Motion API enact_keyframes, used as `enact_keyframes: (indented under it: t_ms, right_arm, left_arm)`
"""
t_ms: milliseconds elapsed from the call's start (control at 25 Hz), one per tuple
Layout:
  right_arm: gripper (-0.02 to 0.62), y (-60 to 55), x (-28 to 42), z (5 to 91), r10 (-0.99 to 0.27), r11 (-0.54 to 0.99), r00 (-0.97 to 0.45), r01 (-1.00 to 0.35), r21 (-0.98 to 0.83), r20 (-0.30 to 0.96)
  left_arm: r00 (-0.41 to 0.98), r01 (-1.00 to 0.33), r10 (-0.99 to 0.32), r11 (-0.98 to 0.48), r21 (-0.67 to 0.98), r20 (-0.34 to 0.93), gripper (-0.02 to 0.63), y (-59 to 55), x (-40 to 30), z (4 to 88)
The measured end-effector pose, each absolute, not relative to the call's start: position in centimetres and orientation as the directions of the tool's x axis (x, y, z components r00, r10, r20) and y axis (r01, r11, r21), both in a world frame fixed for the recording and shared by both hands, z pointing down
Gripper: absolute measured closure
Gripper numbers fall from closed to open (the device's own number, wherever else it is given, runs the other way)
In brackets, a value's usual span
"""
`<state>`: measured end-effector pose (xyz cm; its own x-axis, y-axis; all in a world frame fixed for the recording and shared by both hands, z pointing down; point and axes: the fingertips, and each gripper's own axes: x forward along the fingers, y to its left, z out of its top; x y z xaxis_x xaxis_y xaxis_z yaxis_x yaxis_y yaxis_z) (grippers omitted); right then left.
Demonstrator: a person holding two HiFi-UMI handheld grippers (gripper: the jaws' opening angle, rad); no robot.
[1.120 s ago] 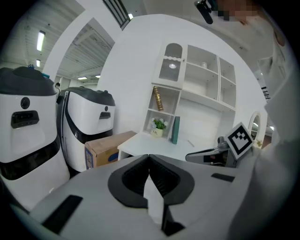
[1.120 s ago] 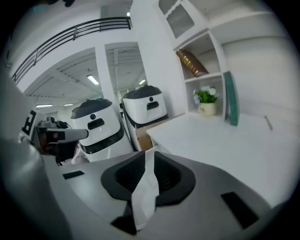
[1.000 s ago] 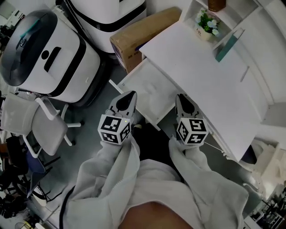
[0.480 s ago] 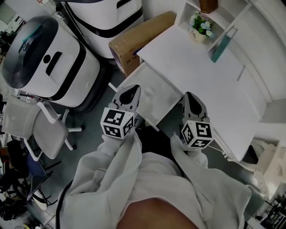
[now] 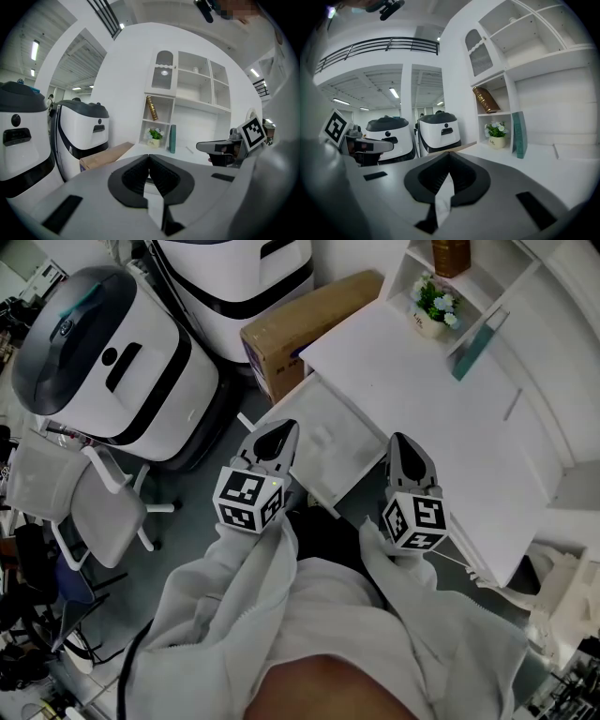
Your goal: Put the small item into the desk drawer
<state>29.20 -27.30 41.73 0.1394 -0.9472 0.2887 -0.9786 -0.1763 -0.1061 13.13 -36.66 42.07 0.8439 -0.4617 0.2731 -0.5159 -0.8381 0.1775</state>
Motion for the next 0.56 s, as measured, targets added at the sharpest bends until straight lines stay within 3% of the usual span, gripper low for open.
enact_keyframes:
  t_ms: [560]
  right_arm:
    - [0.563, -28.19, 28.4, 42.4, -0.943, -0.156, 0.118, -0.983, -0.1, 0.312]
  left_arm:
    - [0.838, -0.527, -0.47, -0.828, 0.192, 0.276, 0.589, -37.3, 12.52, 42.62]
